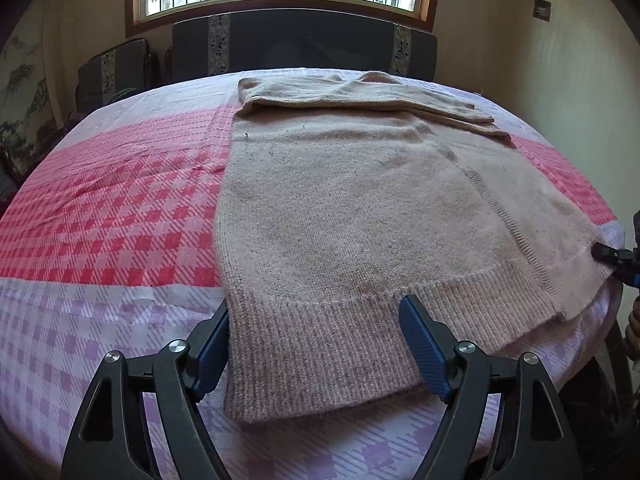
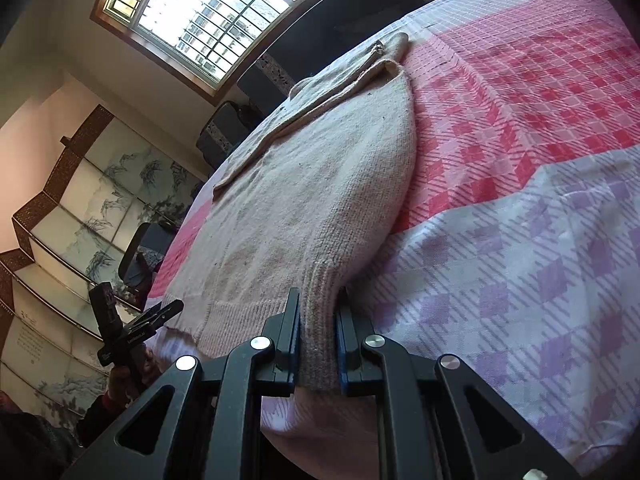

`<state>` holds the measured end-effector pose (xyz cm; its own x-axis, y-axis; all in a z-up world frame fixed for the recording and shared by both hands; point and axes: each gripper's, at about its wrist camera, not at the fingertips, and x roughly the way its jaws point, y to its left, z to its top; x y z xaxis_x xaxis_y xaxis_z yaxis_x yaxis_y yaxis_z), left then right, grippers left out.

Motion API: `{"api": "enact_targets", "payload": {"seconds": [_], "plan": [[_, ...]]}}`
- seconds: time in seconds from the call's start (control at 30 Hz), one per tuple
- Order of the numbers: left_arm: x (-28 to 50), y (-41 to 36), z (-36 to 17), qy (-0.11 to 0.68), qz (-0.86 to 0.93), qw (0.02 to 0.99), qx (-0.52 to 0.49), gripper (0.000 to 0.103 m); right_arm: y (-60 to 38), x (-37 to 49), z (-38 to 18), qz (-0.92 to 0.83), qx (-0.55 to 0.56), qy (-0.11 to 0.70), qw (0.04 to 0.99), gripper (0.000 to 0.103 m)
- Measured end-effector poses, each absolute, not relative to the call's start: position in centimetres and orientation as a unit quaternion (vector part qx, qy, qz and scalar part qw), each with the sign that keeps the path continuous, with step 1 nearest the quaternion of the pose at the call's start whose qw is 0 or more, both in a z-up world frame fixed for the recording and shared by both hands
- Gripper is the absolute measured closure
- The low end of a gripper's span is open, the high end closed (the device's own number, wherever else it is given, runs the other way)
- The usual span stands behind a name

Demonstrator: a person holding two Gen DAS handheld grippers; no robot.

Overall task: Fold small clothes
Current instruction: 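Hold the hem with the right gripper while the left gripper grasps the hem too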

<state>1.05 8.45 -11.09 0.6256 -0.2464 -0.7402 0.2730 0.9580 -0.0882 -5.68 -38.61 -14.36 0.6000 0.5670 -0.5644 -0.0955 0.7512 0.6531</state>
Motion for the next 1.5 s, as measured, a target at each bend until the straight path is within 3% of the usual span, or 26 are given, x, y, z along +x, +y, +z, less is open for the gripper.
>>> {"api": "enact_targets", "payload": {"seconds": [0.33,0.43,0.53,0.67,1.07,1.33,1.5], "plan": [[0.7,9.5,-10.7,0.43,-0.17,0.887,0.005,0.02,-38.7,-5.5,-14.4,0.191,0.288,0.404,0.847,0.09],[0.7,11.6,-10.2,0.455,-0.259,0.847,-0.093,0.021,-38.8,-5.4,-14.5,0.189,0.292,0.406,0.845,0.09],[2.1,14.4,-11.0,0.489,-0.322,0.776,-0.234,0.029,-39.0,-5.1,-14.6,0.19,0.295,0.407,0.844,0.091],[3.5,16.9,-11.9,0.482,-0.342,0.74,-0.321,0.033,-39.0,-5.0,-14.6,0.194,0.299,0.406,0.842,0.091],[6.6,15.1,-11.7,0.466,-0.327,0.743,-0.352,0.033,-39.0,-4.2,-14.7,0.207,0.315,0.414,0.829,0.088],[7.9,14.9,-10.8,0.447,-0.304,0.764,-0.352,0.033,-38.7,-3.1,-14.5,0.208,0.342,0.425,0.812,0.078],[8.5,15.4,-11.9,0.485,-0.294,0.748,-0.344,0.033,-38.9,-2.7,-14.6,0.207,0.352,0.431,0.805,0.077]]}}
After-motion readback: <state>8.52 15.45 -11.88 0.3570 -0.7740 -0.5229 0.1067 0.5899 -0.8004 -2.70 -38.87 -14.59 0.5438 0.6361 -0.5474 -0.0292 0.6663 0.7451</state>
